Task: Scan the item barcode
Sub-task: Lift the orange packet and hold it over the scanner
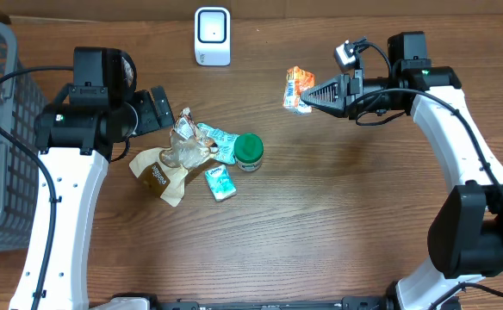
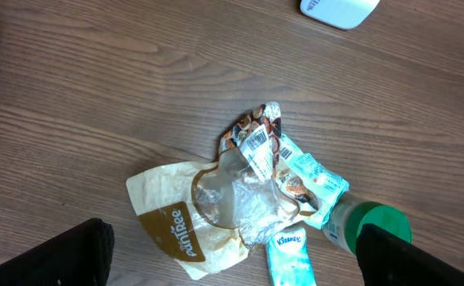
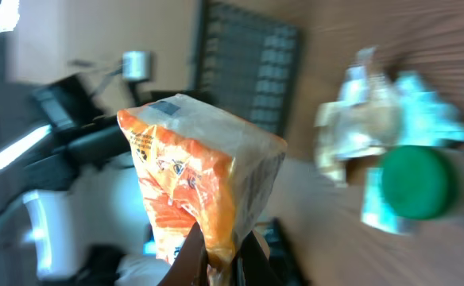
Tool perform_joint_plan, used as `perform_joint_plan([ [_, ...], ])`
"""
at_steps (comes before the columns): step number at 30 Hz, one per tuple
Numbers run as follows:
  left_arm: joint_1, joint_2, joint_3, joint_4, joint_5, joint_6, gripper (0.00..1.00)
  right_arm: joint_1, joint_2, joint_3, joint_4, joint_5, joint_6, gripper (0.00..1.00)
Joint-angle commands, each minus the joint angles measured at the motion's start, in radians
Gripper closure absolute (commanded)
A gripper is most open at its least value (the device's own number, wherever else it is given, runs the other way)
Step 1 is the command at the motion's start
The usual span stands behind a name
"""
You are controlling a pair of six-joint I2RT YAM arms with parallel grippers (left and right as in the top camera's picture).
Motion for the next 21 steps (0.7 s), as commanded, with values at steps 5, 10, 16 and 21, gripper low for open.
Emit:
perform_joint_plan([
  [5,0.005,-0.002,0.017,0.003,-0.013,0.023,0.01,0.02,-0.014,0.014,-0.026,-0.14,-0.023,0.96],
  [10,0.005,-0.002,0.017,0.003,-0.013,0.023,0.0,0.062,-0.014,0.014,-0.015,-0.136,-0.023,0.96],
  [16,0.005,-0.002,0.017,0.003,-0.013,0.023,0.0,0.137,-0.014,0.043,-0.003,0.237,0.178,0.96],
  [21,0.005,-0.002,0.017,0.003,-0.013,0.023,0.0,0.229,-0.008,0.283,-0.211,0.681,0.193,0.96],
])
